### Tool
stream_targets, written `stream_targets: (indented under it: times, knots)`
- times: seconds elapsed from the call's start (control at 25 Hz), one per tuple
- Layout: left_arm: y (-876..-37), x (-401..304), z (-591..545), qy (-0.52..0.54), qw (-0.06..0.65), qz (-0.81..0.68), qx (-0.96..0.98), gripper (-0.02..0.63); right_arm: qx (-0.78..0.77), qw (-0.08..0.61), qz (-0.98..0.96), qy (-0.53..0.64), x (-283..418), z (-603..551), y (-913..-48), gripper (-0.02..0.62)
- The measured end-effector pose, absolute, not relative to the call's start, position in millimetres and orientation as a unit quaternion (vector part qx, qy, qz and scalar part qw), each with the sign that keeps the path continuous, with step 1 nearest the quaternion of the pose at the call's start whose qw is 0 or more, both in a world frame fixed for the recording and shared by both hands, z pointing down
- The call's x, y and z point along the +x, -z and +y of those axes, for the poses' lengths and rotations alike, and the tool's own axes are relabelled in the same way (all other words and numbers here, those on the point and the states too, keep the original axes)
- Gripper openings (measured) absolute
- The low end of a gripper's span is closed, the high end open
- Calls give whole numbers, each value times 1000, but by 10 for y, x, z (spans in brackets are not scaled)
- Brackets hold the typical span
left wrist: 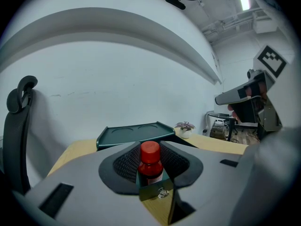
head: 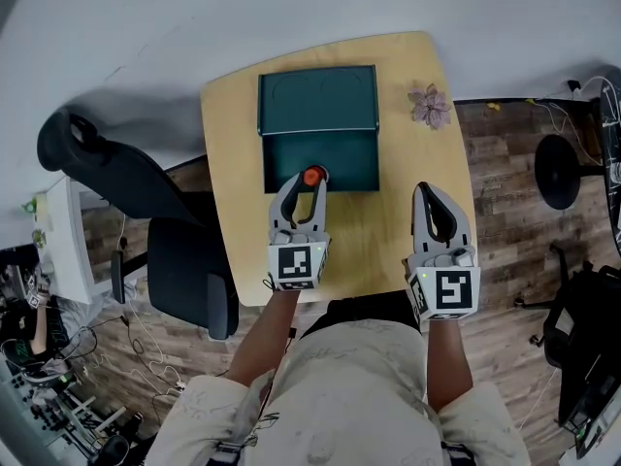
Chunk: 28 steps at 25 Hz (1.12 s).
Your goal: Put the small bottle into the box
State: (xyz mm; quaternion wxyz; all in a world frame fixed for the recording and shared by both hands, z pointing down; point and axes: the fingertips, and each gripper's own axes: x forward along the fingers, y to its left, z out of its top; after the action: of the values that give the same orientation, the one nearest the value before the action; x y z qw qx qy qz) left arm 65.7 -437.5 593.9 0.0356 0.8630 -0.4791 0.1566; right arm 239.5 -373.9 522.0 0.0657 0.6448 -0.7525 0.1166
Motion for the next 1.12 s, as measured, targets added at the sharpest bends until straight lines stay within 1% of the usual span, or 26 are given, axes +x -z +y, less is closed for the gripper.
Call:
stream_targets:
  times: [0.32,0.36,0.4,0.44,0.52,0.84,1.12]
  knots:
    - [-5978,663,-4388,-165,45,-477,862,135,650,61,-748,-119,2420,-3741,-5197,15]
    - [-5994,660,-4392,-168,47,-477,862,164,650,60,-748,-118,2424,-3742,-5191,15]
    - [-5999,659,-4393,-169,48,-477,861,210,650,60,-749,-117,2427,-3742,-5182,15]
    - [-5991,660,-4392,-168,49,-476,862,233,649,60,-749,-116,2429,-3741,-5173,15]
    - [-5959,669,-4389,-164,50,-474,864,255,649,61,-750,-113,2427,-3739,-5159,15]
    - [-5876,616,-4341,-160,40,-471,866,261,645,64,-755,-104,2345,-3711,-5101,15]
    - [-5679,349,-4197,-143,42,-491,858,261,639,64,-761,-88,2169,-3628,-4927,15]
